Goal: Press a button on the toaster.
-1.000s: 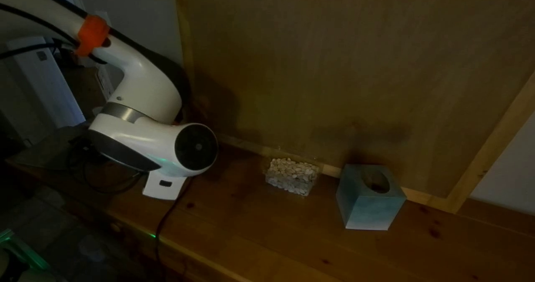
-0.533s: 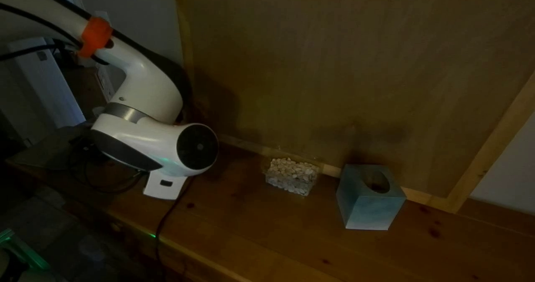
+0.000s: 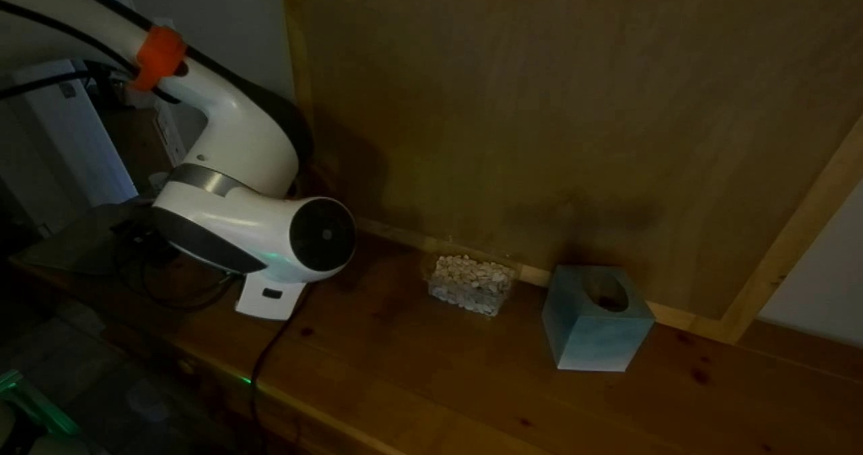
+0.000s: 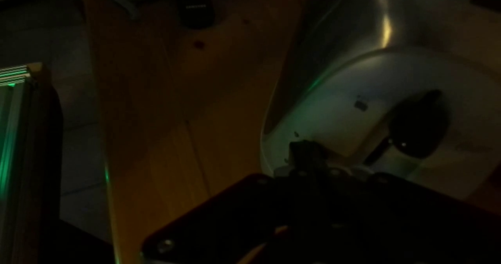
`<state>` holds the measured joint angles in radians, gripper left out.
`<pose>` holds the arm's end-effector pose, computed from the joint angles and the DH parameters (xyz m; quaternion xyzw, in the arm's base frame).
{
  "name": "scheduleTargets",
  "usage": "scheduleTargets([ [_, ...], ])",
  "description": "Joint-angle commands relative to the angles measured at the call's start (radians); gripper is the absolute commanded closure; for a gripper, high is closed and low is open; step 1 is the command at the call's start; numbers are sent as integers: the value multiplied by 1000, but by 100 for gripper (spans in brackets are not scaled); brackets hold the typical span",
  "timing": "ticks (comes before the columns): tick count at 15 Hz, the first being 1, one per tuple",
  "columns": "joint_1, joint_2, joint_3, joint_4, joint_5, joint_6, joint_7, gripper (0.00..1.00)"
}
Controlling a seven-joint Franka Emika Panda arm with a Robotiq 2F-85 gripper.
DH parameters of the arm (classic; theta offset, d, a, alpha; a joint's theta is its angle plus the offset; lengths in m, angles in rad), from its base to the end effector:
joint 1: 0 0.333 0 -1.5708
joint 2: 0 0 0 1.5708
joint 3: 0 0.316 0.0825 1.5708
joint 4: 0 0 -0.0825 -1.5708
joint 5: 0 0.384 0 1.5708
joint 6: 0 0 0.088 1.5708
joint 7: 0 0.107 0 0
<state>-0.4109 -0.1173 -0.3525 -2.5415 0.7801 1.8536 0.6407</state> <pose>0.3232 -0.2299 0.2981 -0.5433 0.7206 0.2468 0.3531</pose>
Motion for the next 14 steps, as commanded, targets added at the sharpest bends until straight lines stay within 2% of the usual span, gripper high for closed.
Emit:
scheduleTargets([
  [1,9,25,1,29,12,-11,18,100],
  [8,13,27,7,28,-2,11,22,100],
  [14,13,49,0,32,59,0,60,100],
])
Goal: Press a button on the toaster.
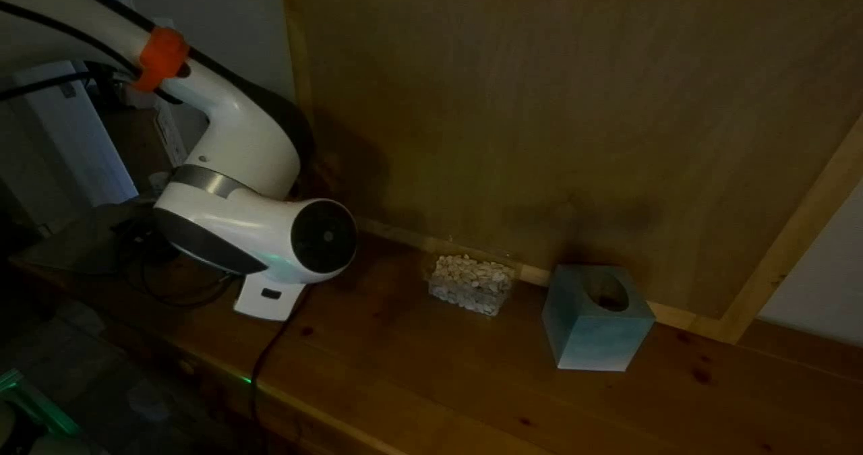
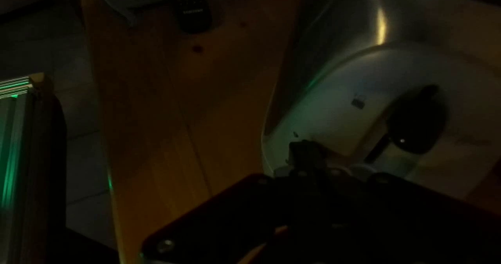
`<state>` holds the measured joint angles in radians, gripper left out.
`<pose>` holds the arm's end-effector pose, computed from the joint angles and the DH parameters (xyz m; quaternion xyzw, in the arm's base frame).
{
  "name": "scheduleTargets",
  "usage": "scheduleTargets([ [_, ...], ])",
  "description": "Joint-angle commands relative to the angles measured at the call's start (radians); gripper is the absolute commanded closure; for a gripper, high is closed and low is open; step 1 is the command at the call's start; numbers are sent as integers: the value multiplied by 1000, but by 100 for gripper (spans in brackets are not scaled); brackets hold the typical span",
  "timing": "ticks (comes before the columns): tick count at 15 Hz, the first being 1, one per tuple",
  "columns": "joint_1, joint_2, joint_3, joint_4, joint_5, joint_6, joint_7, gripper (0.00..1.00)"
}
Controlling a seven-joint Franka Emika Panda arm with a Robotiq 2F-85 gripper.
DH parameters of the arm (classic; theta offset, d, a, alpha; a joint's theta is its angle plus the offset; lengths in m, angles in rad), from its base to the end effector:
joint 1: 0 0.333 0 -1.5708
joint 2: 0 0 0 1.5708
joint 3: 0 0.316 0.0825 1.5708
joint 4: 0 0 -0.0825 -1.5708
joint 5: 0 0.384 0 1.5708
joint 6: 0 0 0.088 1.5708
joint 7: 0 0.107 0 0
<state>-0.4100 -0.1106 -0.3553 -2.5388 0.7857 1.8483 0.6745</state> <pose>0.3235 -0.2304 0.2967 -0.5279 0.7300 0.2558 0.3507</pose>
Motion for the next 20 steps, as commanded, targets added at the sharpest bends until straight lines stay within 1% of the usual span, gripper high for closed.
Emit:
scheduleTargets([
  [1,12,41,2,29,54,8,32,100],
  [5,11,40,-1,29,64,3,51,100],
  [8,9,48,-9,29,92,-17,71,100],
  [16,5,77,-27,29,151,-60,67,100],
  [20,1,91,-39,31,179,-99,61,100],
])
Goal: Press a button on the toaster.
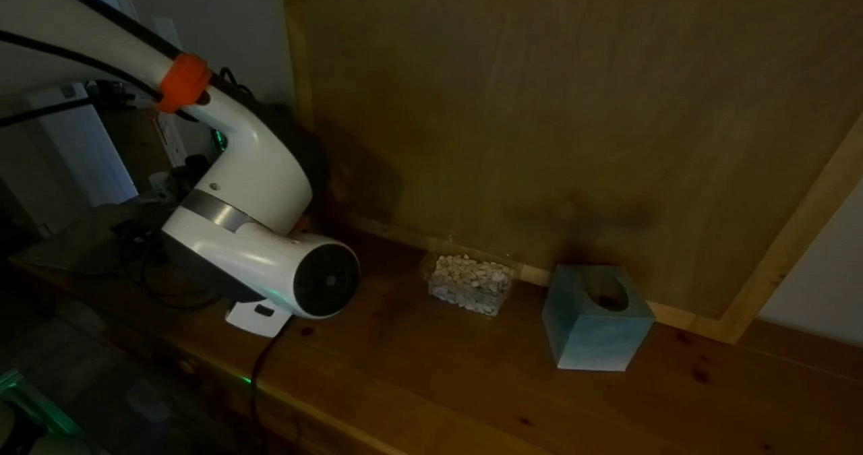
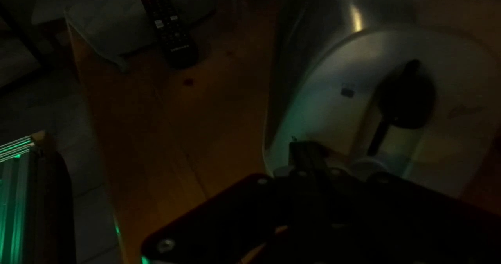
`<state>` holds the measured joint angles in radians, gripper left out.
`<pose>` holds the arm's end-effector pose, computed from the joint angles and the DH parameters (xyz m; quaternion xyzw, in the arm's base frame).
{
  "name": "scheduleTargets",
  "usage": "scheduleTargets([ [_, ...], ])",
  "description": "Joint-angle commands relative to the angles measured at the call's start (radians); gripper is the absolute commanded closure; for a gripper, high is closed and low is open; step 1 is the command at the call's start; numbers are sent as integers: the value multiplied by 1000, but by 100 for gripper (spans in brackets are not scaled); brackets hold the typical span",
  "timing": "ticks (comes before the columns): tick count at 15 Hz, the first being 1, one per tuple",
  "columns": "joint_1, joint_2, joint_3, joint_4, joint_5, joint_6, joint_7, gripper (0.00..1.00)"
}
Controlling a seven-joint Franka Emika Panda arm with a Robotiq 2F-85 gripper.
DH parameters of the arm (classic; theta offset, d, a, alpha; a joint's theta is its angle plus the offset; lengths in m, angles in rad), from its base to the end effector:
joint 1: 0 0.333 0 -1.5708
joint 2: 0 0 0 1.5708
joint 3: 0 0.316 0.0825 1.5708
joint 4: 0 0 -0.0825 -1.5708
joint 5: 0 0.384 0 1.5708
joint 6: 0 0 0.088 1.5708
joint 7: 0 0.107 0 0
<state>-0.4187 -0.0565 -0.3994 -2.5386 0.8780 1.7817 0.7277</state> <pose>0.3144 -0.2366 0.2805 -0.4495 0.7503 0.2980 0.3824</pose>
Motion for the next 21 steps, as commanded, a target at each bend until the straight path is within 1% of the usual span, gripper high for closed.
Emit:
scheduleTargets([
  [1,9,42,2,32,96,-41,7,100],
  [7,2,64,-13,32,132,-76,8,100],
  [13,-1,66,-19,31,134,-80,9,100],
  [17,-1,5,-18,19,80,-12,-29,100],
  [21,0,-109,2,8,-25,81,-76,100],
])
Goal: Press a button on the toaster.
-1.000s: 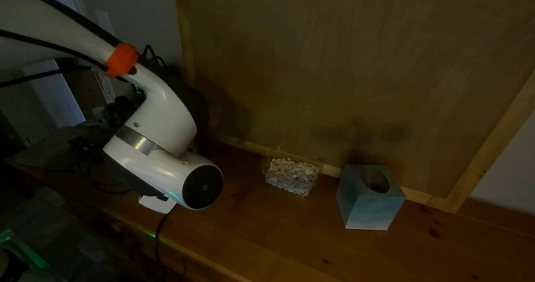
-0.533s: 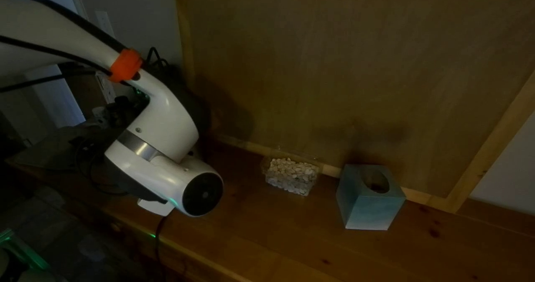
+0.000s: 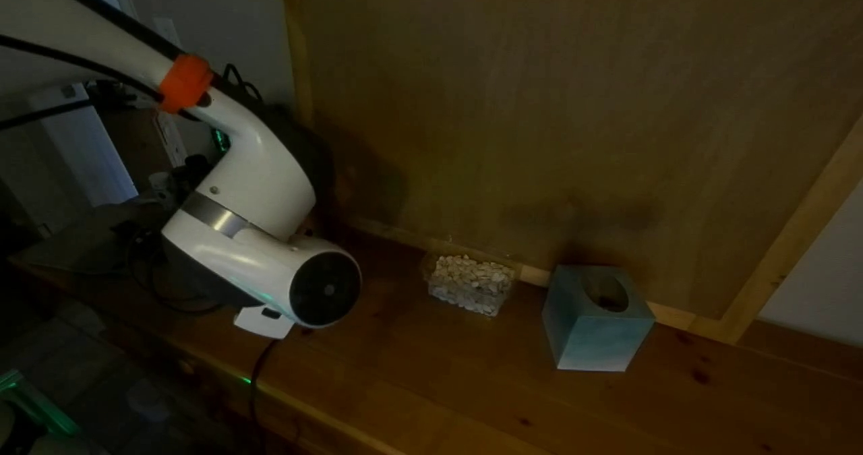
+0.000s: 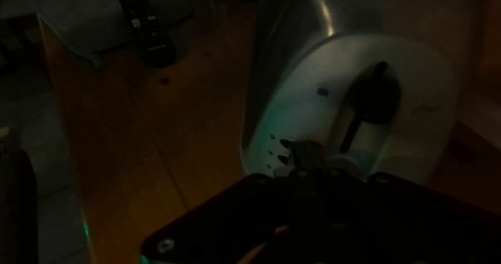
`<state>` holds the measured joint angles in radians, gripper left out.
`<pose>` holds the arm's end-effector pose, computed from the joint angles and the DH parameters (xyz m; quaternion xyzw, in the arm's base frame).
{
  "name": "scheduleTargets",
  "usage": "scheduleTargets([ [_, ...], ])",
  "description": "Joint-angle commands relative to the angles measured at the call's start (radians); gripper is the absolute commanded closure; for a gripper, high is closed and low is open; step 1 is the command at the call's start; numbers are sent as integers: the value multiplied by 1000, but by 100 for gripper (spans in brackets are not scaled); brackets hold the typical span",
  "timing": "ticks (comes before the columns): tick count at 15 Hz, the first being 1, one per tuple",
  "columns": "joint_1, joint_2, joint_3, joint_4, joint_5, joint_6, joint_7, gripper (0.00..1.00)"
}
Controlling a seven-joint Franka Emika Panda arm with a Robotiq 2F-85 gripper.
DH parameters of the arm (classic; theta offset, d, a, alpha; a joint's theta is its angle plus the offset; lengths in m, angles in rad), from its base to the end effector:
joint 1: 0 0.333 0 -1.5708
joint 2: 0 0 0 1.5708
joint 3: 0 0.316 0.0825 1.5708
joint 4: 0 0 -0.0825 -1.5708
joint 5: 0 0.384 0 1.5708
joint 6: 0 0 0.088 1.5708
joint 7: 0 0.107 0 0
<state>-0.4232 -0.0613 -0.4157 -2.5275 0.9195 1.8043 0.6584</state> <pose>0.3156 -0.2495 0.2871 -0.4574 0.7449 0.2606 0.4098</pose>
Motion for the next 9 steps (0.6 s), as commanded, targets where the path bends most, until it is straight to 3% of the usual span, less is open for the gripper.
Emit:
scheduleTargets([
  [1,3,-128,28,-3,-94,77,-12,100],
  [2,2,-150,40,-1,-130,98,-12,100],
  [3,-2,-175,53,-2,-172,126,3,78],
  [9,-13,-321,146,-27,-436,292,88,40],
])
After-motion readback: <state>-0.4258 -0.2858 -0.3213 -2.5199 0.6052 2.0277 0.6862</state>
